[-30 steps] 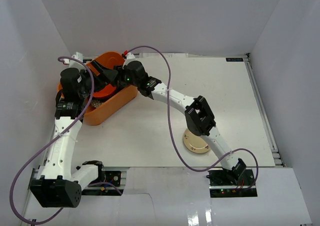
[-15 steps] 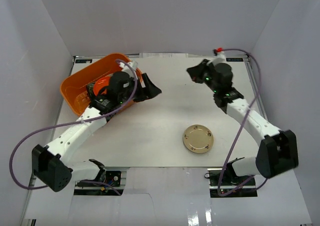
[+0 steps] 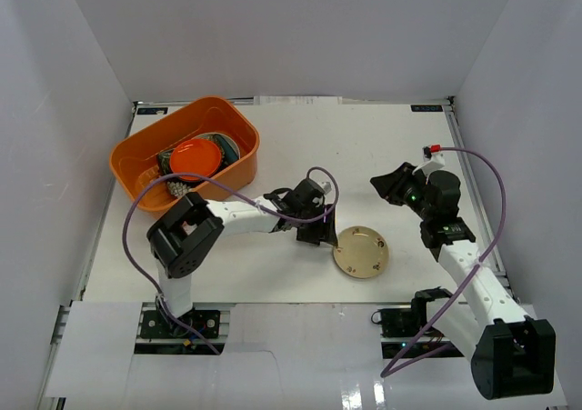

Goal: Place the plates into the plastic bin on the countertop

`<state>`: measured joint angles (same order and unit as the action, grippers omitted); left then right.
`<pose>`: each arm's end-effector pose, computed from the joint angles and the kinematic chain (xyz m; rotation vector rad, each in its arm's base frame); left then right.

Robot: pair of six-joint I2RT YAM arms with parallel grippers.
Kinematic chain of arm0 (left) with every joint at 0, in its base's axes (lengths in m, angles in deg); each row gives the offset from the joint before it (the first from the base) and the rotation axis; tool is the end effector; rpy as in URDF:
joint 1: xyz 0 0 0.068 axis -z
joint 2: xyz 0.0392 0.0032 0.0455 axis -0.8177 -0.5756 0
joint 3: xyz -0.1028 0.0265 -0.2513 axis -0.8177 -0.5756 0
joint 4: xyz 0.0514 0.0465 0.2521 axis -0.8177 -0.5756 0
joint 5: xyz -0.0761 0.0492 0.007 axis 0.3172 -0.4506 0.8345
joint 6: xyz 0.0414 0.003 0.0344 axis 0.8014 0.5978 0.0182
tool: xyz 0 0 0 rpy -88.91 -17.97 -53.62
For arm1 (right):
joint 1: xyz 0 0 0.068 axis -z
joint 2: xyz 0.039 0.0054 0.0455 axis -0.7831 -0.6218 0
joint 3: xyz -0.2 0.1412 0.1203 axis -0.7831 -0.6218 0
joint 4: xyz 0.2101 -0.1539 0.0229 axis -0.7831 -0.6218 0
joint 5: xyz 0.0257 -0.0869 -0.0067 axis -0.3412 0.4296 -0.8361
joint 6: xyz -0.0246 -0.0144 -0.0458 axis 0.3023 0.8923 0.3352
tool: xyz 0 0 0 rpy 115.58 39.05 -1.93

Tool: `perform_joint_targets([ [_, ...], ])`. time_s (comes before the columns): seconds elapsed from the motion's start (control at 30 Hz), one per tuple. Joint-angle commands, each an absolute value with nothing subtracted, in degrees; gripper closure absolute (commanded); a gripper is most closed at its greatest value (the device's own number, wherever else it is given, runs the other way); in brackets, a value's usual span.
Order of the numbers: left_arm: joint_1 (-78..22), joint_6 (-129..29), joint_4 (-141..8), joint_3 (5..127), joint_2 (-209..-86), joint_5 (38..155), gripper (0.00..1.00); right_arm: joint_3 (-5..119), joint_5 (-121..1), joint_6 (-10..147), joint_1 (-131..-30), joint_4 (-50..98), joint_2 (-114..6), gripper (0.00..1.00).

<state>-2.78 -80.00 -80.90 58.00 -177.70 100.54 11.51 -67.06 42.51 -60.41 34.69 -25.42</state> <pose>0.2261 -0.3026 0.1622 0.3513 2.7183 -0.8516 0.2107 0.0420 0.2614 0.1971 1.8346 0.7473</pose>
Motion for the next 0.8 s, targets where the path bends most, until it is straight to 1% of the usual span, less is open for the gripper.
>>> perform_joint_targets([
  [0.0, -3.2, -80.1, -75.9, 61.7, -180.5, 107.8, 0.35, 11.8, -71.4, 43.3, -60.2, 35.4, -23.3, 0.7],
  [0.07, -3.0, -80.3, -75.2, 62.1, -183.5, 108.8, 0.42, 11.4, -71.6, 43.4, -60.2, 35.3, -22.9, 0.7],
  [0.1, -2.8, -80.2, -74.9, 62.6, -184.3, 109.7, 0.51, 11.1, -71.7, 43.4, -60.2, 35.3, -22.8, 0.7],
  [0.2, -2.4, -80.2, -74.5, 62.6, -186.2, 109.6, 0.69, 10.9, -71.9, 43.3, -60.3, 35.4, -22.7, 0.7],
  [0.23, -2.3, -80.2, -74.2, 62.3, -186.3, 109.9, 0.8, 10.9, -72.1, 43.2, -60.3, 35.4, -23.0, 0.7],
  [0.33, -2.2, -80.2, -74.0, 61.5, -185.8, 110.0, 1.0, 11.2, -72.1, 43.0, -60.3, 35.4, -23.2, 0.7],
  [0.4, -2.6, -79.6, -74.8, 60.8, -182.5, 106.2, 1.0, 11.6, -72.5, 42.6, -60.3, 35.4, -23.0, 0.7],
  [0.47, -3.9, -79.3, -75.4, 60.5, -179.1, 105.0, 1.0, 12.5, -73.2, 42.4, -60.3, 35.1, -22.9, 0.69],
  [0.5, -6.1, -79.3, -75.4, 60.4, -177.0, 104.9, 1.0, 13.0, -73.4, 42.3, -60.3, 34.7, -22.6, 0.69],
  [0.53, -7.6, -79.1, -75.7, 60.3, -172.1, 104.6, 1.0, 13.6, -74.1, 42.3, -60.3, 34.4, -22.5, 0.65],
  [0.57, -9.1, -78.9, -76.1, 60.7, -169.4, 104.3, 1.0, 15.2, -74.2, 42.3, -60.2, 33.5, -22.4, 0.63],
  [0.63, -15.3, -78.6, -78.0, 61.3, -163.9, 103.9, 1.0, 17.4, -74.7, 42.5, -60.3, 32.0, -21.8, 0.59],
  [0.67, -17.4, -77.9, -78.8, 62.1, -158.4, 103.4, 1.0, 19.4, -75.4, 43.0, -60.3, 30.8, -21.8, 0.59],
  [0.7, -21.8, -77.3, -81.0, 62.6, -155.9, 101.9, 1.0, 20.4, -75.6, 43.4, -60.3, 30.0, -21.9, 0.59],
  [0.77, -26.4, -75.9, -84.0, 63.6, -150.0, 99.6, 1.0, 20.9, -76.9, 43.2, -60.8, 30.2, -22.3, 0.59],
])
